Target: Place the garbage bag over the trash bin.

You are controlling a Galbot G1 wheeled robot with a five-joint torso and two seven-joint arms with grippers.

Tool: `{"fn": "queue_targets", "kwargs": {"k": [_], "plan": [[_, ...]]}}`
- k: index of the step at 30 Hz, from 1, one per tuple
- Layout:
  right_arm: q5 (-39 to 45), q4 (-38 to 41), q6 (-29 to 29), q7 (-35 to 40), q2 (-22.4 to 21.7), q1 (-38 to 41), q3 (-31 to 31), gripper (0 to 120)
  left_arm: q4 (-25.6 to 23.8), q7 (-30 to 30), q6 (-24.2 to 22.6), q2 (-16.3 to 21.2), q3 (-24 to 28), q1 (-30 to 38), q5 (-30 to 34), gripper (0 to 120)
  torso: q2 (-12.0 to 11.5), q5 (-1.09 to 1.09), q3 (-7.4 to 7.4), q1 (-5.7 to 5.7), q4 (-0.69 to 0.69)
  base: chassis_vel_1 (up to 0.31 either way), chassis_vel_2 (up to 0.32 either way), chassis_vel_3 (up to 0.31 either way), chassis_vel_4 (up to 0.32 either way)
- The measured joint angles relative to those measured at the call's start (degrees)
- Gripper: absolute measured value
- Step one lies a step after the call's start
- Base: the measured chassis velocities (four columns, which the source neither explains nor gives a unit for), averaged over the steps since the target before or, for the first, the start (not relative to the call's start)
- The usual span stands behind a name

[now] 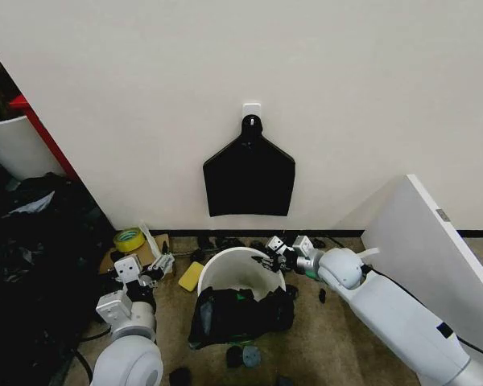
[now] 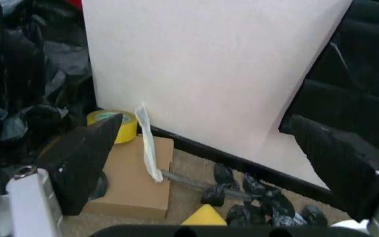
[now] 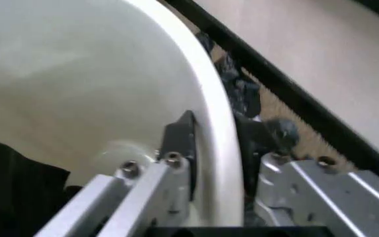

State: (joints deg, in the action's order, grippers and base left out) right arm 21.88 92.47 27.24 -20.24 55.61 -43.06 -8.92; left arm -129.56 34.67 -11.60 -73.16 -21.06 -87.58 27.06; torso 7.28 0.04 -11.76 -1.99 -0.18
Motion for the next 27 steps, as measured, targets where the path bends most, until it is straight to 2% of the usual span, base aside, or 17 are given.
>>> {"fn": "queue_targets", "kwargs": {"k": [3,5,7,8,9,11,13,14,15,16,21,22,27], "plan": [[4.5,1.3,2.1,4.1,-0.5,-1.0,0.0,7,0.2,0.2,0.1,0.1,0.1,0.0,0.0,100,0.0,0.0,0.0,0.0,0.0,0.0,0.0,0.0,0.0],[10.2,3.3,4.4,10.3,-1.4,-2.4,0.1,3,0.4,0.3,0.2,0.1,0.2,0.0,-0.1,100,0.0,0.02,0.0,0.0,0.01,0.0,0.0,0.0,0.0],[18.8,6.3,6.3,20.5,-2.9,-4.4,0.2,3,0.6,0.6,0.3,0.2,0.2,0.1,-0.1,100,0.0,0.01,0.0,0.0,0.0,0.0,0.0,0.0,0.0],[18.8,6.3,6.3,20.5,-2.9,-4.4,0.2,3,0.6,0.6,0.3,0.2,0.2,0.1,-0.1,100,0.0,0.01,0.0,0.0,0.0,0.0,0.0,0.0,0.0],[22.0,7.3,6.3,24.1,-3.4,-5.2,0.2,3,0.6,0.6,0.3,0.3,0.2,0.1,-0.1,100,0.0,-0.01,0.01,0.0,0.01,0.0,0.0,0.0,0.0],[35.1,12.3,3.0,39.2,-5.4,-9.1,0.5,3,0.9,0.8,0.5,0.4,0.2,0.1,-0.1,100,0.0,0.0,0.0,0.0,-0.02,0.0,0.0,0.0,0.0],[42.3,16.1,-3.2,48.1,-6.1,-12.8,1.2,2,1.1,0.9,0.6,0.4,0.3,0.2,-0.1,100,0.0,-0.01,0.0,0.0,-0.03,0.0,0.0,0.0,0.0],[43.9,17.2,-5.6,50.5,-6.1,-14.2,1.6,1,1.2,0.9,0.6,0.4,0.4,0.2,-0.1,100,0.0,-0.01,0.0,0.0,-0.02,0.0,0.0,0.0,0.0],[43.9,17.2,-5.6,50.5,-6.1,-14.2,1.6,1,1.2,0.9,0.6,0.4,0.4,0.2,-0.1,100,0.0,-0.01,0.0,0.0,-0.02,0.0,0.0,0.0,0.0],[45.4,18.7,-9.1,53.8,-5.6,-16.1,2.3,1,1.3,0.9,0.6,0.4,0.5,0.3,-0.1,100,0.0,-0.01,0.0,0.0,-0.02,0.0,0.0,0.0,0.0],[45.7,21.8,-19.3,65.3,-0.7,-21.6,4.1,1,1.7,1.0,0.7,0.3,1.3,0.7,-0.1,100,0.0,0.01,0.0,0.0,-0.01,0.0,0.0,0.0,0.0],[45.7,21.8,-19.3,65.3,-0.7,-21.6,4.1,1,1.7,1.0,0.7,0.3,1.3,0.7,-0.1,100,0.0,0.01,0.0,0.0,-0.01,0.0,0.0,0.0,0.0],[41.8,20.4,-26.4,71.3,5.5,-24.1,4.5,1,1.5,1.0,0.7,0.3,1.4,0.5,-0.1,100,0.0,0.0,0.0,0.0,-0.01,0.0,0.0,0.0,0.0]]}}
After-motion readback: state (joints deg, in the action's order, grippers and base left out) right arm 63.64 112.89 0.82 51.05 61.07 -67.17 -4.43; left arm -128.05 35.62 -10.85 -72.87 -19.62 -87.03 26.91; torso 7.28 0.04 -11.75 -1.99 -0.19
